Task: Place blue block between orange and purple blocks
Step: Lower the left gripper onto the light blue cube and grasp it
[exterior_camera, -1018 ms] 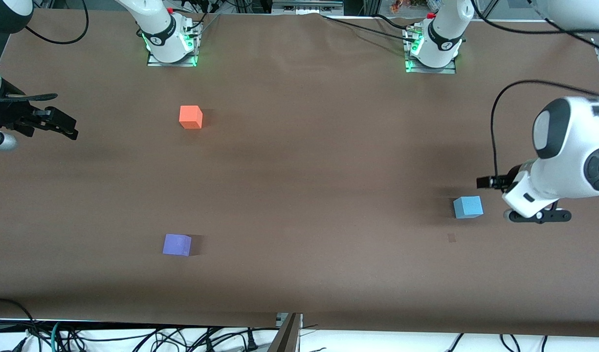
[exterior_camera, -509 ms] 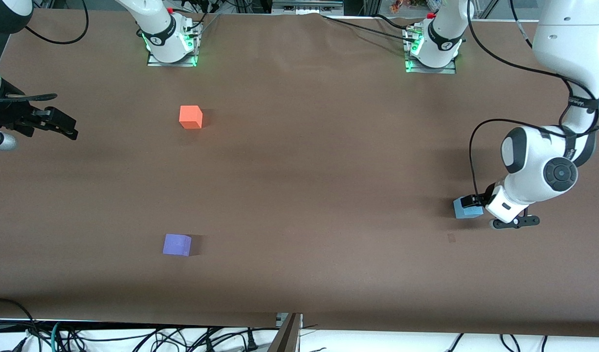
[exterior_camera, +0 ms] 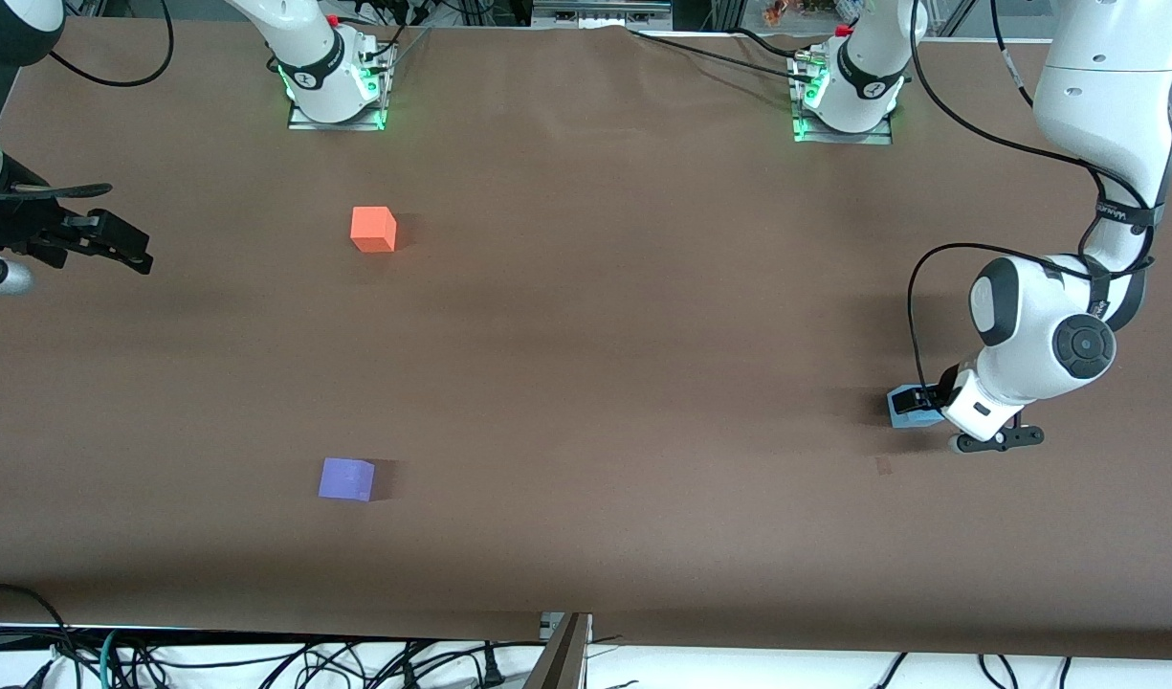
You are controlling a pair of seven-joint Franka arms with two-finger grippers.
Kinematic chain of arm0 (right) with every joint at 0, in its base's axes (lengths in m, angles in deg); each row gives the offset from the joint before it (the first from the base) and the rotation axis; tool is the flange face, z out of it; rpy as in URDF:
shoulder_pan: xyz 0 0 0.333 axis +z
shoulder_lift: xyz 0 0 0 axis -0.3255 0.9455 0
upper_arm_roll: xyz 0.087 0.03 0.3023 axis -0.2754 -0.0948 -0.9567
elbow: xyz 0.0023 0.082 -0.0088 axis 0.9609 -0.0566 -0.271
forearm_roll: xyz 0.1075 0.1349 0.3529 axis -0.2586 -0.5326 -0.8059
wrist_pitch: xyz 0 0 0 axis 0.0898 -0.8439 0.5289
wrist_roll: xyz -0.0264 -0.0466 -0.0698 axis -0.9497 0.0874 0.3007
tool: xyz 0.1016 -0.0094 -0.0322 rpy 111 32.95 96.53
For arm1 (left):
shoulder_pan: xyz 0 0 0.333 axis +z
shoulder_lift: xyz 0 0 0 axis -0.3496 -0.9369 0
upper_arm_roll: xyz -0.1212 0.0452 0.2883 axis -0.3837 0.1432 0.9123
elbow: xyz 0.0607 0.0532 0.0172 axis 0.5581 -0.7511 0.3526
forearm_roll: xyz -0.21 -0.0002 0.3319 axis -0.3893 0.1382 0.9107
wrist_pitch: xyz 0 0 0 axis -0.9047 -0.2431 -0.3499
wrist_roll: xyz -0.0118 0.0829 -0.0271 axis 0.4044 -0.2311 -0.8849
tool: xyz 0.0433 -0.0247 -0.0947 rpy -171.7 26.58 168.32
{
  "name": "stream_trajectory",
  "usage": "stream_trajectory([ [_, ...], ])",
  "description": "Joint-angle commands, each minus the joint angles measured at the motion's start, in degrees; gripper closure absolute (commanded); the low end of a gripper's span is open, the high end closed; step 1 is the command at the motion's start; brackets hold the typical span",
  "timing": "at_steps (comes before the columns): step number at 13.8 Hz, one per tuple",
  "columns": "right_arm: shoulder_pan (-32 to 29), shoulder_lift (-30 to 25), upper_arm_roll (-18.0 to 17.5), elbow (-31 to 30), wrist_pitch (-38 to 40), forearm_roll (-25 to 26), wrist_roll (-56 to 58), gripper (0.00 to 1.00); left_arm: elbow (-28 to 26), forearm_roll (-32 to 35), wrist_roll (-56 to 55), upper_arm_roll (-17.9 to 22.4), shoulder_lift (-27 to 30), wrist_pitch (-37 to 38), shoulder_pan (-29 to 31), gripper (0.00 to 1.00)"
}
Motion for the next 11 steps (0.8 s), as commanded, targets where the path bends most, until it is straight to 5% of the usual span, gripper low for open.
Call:
stream_trajectory([
  [1,-0.7,0.6,-0.4,1.2,0.3,-1.2,0.6,0.00,1.3,-1.3,1.8,0.1,-1.7,-1.1,-0.1,0.00],
  [3,-0.7,0.6,-0.4,1.2,0.3,-1.2,0.6,0.00,1.4,-0.9,2.1,0.1,-2.4,-1.2,0.0,0.00],
  [4,-0.8,0.7,-0.3,1.2,0.3,-1.3,0.6,0.00,1.5,-0.9,3.8,0.1,-2.5,-1.2,0.2,0.57],
  [7,-0.8,0.7,-0.3,1.2,0.3,-1.8,0.6,0.00,1.5,-1.3,6.3,0.1,-2.5,-1.2,0.1,0.93],
  [8,-0.8,0.7,-0.2,1.2,0.3,-1.8,0.6,0.00,1.5,-0.8,6.3,0.1,-2.5,-1.1,-0.4,1.00],
  [11,-0.8,0.7,-0.2,1.2,0.4,-1.8,0.7,0.00,2.4,-1.2,5.8,-0.5,-2.3,-0.4,-0.8,1.00],
])
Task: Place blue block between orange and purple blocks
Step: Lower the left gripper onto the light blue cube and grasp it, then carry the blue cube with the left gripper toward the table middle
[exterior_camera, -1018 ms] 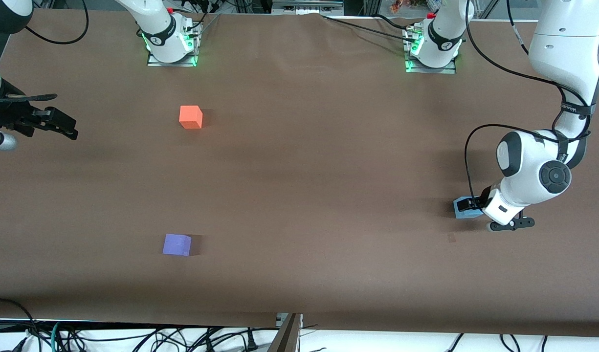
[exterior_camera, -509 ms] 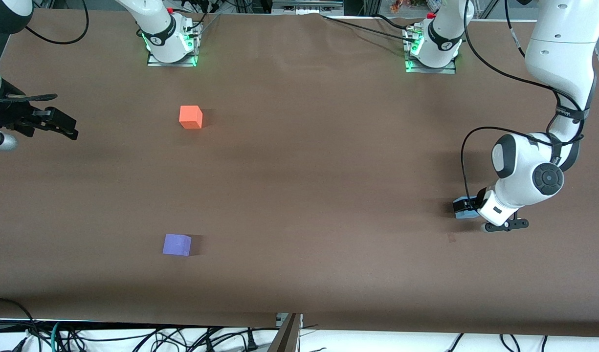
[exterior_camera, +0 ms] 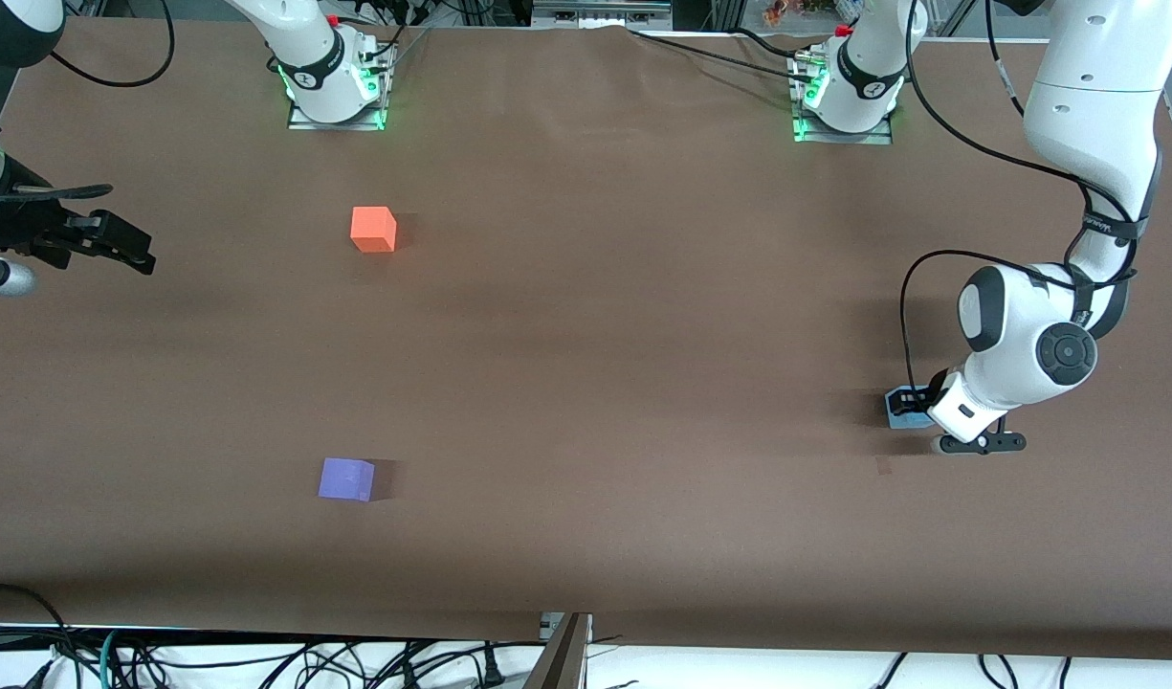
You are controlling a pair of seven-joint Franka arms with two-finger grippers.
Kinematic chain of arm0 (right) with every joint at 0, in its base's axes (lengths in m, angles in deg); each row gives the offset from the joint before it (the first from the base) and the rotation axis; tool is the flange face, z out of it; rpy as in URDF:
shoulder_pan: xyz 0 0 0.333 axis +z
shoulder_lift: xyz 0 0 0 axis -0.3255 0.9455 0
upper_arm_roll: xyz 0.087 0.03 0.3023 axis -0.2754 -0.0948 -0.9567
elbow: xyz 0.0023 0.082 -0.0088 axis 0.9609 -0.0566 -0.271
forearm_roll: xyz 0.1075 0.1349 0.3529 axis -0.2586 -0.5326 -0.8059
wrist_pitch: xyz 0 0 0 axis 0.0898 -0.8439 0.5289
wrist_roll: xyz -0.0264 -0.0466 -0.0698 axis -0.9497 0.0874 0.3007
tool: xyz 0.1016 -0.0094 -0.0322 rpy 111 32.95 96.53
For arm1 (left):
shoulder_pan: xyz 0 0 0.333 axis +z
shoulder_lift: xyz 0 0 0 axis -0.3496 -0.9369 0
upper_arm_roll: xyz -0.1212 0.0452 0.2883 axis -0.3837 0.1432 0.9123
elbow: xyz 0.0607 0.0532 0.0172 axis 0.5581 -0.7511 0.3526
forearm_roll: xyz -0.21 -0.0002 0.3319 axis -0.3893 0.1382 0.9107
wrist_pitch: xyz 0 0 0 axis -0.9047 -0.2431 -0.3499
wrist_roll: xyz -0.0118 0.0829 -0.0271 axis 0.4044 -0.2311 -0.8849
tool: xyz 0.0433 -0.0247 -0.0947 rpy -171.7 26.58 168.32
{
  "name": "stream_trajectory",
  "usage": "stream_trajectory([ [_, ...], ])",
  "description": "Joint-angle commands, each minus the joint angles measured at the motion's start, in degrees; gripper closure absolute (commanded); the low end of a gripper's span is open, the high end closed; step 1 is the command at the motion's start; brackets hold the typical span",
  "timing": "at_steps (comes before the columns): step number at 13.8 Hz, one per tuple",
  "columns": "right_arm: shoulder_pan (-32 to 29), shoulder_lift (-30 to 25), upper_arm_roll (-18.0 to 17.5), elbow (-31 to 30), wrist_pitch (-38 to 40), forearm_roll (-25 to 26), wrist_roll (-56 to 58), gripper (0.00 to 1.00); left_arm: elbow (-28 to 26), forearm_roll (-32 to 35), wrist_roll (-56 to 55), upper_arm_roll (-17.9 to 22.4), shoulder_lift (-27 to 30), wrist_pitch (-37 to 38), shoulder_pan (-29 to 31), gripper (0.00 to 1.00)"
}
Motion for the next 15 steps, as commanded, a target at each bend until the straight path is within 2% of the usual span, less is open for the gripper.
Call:
stream_trajectory([
  [1,-0.7,0.6,-0.2,1.2,0.4,-1.3,0.7,0.00,2.2,-1.4,1.2,-2.3,-0.1,1.5,-0.8,1.00],
  [4,-0.7,0.7,-0.2,1.2,0.3,-1.3,0.7,0.00,4.5,-1.5,0.7,-7.9,0.1,4.5,-1.2,1.00],
  [6,-0.7,0.6,-0.2,1.2,0.3,-1.3,0.7,0.00,7.0,-1.5,-1.8,-11.5,-0.6,4.5,-4.1,1.00],
  [8,-0.6,0.6,-0.3,1.2,0.3,-1.3,0.6,0.00,10.7,-1.5,-13.9,-11.5,-2.9,4.5,-11.3,1.00],
  [10,-0.6,1.2,-0.4,1.2,0.4,-1.2,0.6,0.00,18.4,-1.5,-26.7,-11.5,-7.7,4.5,-19.8,1.00],
  [12,-0.6,1.4,-0.4,1.2,0.4,-1.2,0.6,0.00,23.3,-1.2,-38.1,-11.1,-11.8,3.8,-27.6,1.00],
  [15,-0.4,1.5,-0.4,1.0,0.6,-1.1,0.7,0.00,32.8,-1.1,-51.1,-10.6,-16.6,3.2,-36.4,1.00],
])
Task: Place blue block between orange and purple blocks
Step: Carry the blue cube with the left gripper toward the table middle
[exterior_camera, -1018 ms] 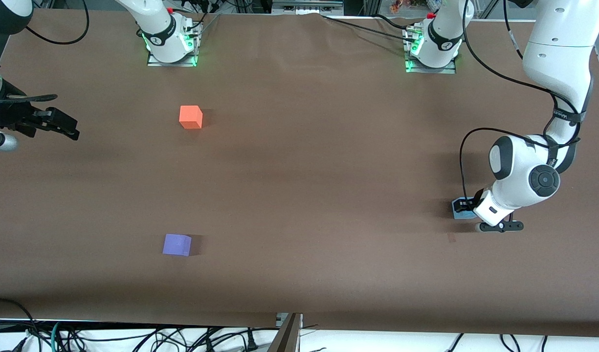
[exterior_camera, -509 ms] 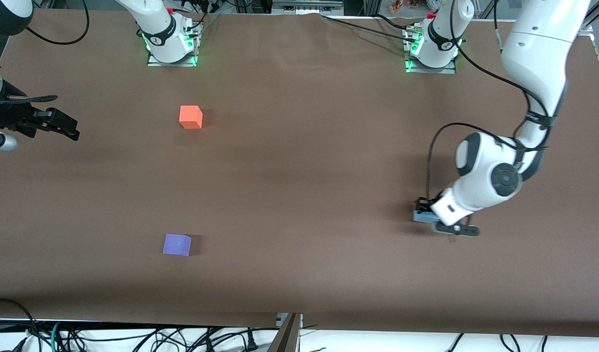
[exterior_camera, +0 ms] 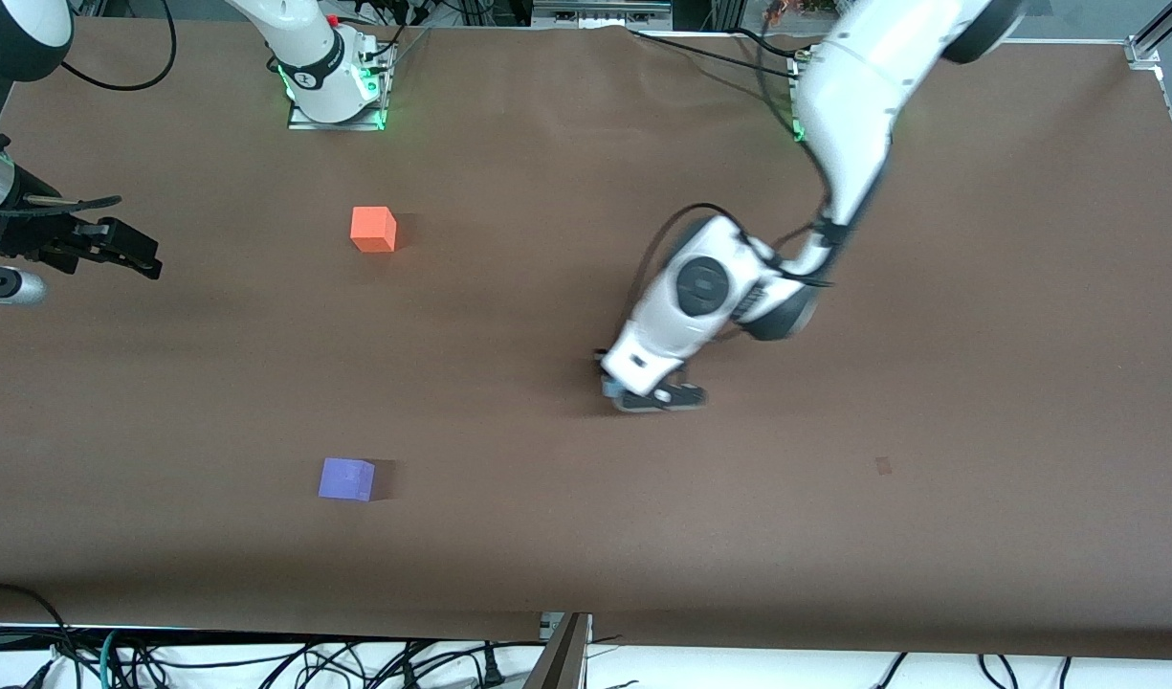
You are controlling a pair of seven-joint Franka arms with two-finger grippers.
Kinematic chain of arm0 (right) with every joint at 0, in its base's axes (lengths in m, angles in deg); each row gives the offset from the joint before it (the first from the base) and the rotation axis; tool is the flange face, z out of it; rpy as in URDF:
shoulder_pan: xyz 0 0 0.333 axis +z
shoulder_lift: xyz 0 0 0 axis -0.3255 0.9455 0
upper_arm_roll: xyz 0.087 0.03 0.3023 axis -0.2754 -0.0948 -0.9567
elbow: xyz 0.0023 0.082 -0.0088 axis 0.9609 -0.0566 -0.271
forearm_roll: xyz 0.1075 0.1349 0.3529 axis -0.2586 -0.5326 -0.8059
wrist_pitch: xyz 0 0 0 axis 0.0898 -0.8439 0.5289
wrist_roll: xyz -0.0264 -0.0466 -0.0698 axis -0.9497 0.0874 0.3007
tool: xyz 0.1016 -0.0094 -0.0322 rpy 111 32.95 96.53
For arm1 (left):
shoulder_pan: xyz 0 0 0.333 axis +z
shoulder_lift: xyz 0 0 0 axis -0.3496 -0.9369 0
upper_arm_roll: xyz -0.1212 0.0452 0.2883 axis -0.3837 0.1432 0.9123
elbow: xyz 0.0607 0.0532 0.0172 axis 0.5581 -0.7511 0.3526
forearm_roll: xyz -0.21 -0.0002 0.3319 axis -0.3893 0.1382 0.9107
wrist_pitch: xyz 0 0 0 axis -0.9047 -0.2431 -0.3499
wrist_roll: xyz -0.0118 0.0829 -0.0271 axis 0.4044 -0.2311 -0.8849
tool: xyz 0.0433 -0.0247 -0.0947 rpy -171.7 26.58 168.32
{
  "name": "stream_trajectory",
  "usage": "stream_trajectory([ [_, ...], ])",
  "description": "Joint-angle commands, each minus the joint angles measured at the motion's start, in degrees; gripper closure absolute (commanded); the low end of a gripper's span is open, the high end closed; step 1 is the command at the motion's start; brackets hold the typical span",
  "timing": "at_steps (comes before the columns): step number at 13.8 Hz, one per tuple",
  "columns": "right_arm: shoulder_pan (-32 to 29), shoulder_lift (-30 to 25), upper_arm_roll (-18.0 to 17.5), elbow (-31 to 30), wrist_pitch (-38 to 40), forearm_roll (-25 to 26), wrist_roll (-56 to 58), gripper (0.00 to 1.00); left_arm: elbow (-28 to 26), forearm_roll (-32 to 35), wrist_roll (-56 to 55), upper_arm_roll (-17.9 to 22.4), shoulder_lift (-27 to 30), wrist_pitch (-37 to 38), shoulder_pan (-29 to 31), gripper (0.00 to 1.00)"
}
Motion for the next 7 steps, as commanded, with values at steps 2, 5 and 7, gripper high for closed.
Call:
stream_trajectory([
  [2,-0.4,0.4,-0.3,0.9,0.9,-1.1,0.8,0.00,13.0,-0.6,-9.2,2.3,-7.0,-0.5,-8.2,1.00],
  [5,-0.2,2.2,-0.4,0.7,1.1,-0.6,0.8,0.00,13.9,-0.6,-12.8,8.1,-9.7,-7.4,-15.7,1.00],
  [7,-0.5,3.9,-0.3,0.7,1.0,-0.7,0.7,0.00,14.0,-0.6,-12.8,10.6,-10.2,-7.4,-18.1,0.90],
])
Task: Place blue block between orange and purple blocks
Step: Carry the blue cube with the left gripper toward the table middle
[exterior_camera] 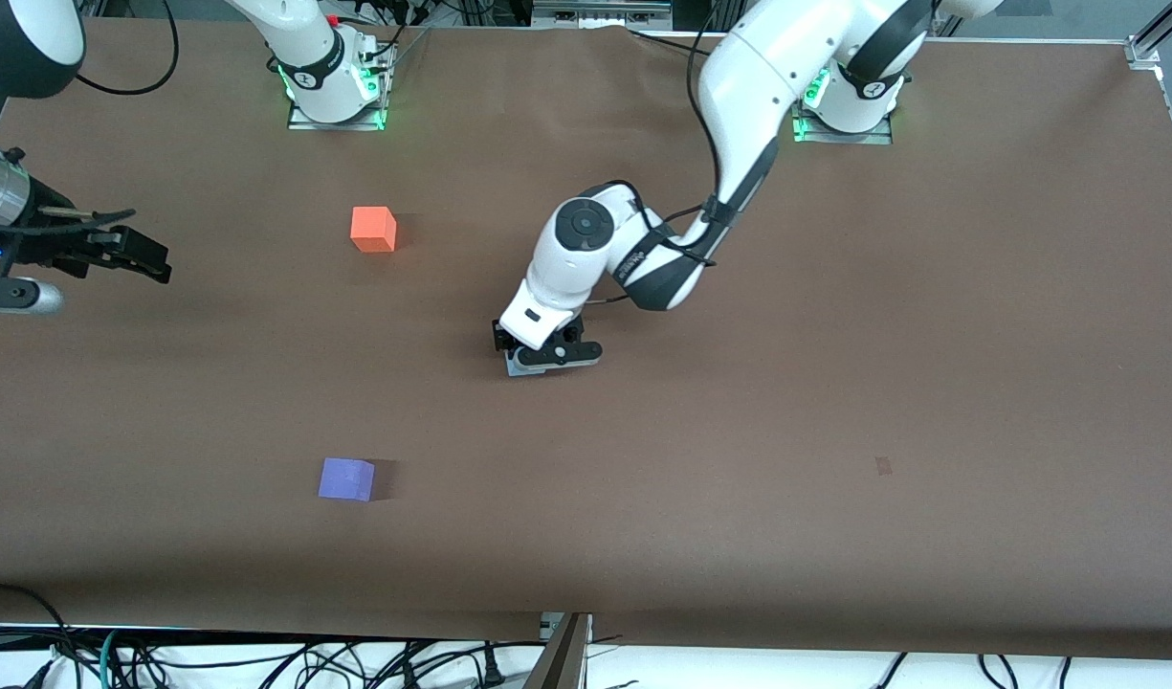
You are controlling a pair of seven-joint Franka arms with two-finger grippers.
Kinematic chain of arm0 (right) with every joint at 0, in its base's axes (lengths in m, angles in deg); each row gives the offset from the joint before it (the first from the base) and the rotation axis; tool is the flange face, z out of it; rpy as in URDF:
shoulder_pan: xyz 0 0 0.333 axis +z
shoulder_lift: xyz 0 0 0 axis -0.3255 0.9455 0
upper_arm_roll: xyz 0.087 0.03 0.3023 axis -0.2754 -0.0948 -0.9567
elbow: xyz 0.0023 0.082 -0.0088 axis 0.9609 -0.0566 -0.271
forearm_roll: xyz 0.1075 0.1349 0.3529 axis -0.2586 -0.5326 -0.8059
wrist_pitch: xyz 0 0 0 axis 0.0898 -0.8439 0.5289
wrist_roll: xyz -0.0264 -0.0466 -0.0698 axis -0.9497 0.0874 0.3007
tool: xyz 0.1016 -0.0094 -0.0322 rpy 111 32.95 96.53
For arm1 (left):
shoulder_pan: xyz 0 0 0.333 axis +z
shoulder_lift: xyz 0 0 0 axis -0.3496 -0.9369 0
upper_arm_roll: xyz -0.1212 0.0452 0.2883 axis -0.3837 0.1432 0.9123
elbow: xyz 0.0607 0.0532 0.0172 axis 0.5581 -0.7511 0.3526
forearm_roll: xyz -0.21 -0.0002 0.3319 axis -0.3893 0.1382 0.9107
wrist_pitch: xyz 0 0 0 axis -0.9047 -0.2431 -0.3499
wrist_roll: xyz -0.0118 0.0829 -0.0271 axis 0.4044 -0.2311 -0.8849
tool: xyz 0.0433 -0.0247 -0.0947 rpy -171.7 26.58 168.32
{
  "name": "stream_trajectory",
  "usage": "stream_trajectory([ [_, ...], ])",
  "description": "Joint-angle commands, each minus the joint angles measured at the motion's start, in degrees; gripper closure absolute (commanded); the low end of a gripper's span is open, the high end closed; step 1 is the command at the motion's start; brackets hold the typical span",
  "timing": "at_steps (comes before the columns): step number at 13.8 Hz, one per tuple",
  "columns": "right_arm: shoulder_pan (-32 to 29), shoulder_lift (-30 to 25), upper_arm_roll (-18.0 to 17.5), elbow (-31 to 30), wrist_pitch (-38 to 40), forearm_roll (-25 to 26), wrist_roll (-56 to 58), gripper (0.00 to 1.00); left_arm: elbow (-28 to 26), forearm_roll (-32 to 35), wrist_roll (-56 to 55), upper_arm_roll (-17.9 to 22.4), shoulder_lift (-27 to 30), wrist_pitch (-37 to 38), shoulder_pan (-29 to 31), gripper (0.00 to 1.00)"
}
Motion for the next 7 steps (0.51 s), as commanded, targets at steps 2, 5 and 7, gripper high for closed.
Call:
stream_trajectory([
  [2,-0.8,3.2,-0.2,1.0,0.6,-1.2,0.7,0.00,2.9,-0.5,-0.4,2.9,-2.1,-0.4,-2.8,0.64],
  [5,-0.8,4.1,-0.2,0.7,0.2,-1.2,0.6,0.00,2.7,1.5,-0.4,3.1,-1.4,-0.3,-2.8,0.00],
  [7,-0.8,4.9,-0.2,0.6,0.0,-1.2,0.4,0.00,2.7,1.7,-0.4,3.1,0.9,0.3,-2.0,0.00],
])
